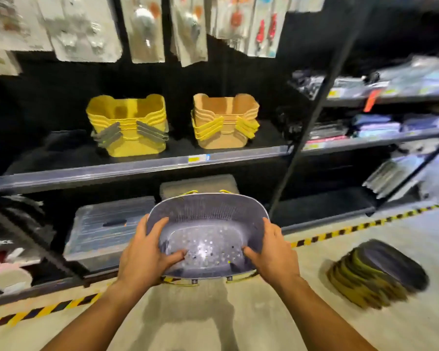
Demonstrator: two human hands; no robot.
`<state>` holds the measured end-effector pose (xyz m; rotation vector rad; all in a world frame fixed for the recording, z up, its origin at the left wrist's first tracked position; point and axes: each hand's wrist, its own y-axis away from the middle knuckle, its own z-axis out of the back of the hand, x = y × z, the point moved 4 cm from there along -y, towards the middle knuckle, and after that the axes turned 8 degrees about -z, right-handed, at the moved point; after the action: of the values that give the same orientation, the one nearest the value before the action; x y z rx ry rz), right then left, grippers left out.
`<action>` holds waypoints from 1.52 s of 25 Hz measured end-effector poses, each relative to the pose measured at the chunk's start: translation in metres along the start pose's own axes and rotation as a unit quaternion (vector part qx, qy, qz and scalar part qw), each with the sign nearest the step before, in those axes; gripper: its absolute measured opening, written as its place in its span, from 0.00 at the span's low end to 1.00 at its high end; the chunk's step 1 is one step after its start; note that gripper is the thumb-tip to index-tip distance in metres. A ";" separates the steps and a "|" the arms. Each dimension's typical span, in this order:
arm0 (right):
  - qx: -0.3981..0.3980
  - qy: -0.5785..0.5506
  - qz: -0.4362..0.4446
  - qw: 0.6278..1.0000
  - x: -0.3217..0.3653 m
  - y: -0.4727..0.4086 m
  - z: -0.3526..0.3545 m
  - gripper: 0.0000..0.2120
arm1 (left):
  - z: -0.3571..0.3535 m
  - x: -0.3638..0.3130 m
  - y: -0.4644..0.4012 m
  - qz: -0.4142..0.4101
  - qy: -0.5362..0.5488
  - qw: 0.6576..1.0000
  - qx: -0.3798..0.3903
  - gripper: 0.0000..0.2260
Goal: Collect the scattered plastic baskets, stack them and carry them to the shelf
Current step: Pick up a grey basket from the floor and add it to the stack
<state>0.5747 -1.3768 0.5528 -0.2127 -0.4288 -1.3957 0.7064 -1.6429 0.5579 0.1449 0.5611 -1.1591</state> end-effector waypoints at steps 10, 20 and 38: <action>-0.102 -0.028 -0.244 0.964 -0.303 0.076 0.135 0.43 | -0.174 -0.292 -0.006 -0.205 0.097 0.965 0.133 0.48; -0.156 -0.051 -0.395 0.904 -0.459 0.094 0.180 0.47 | -0.290 -0.473 -0.020 -0.335 0.137 0.898 0.250 0.46; -0.105 -0.016 -0.441 0.891 -0.655 -0.138 0.240 0.47 | -0.508 -0.667 -0.193 -0.384 0.061 0.867 0.311 0.43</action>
<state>0.3252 -0.7149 0.4850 -0.2260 -0.4152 -2.3463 0.1721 -0.9732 0.4838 0.5922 0.3296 -2.1087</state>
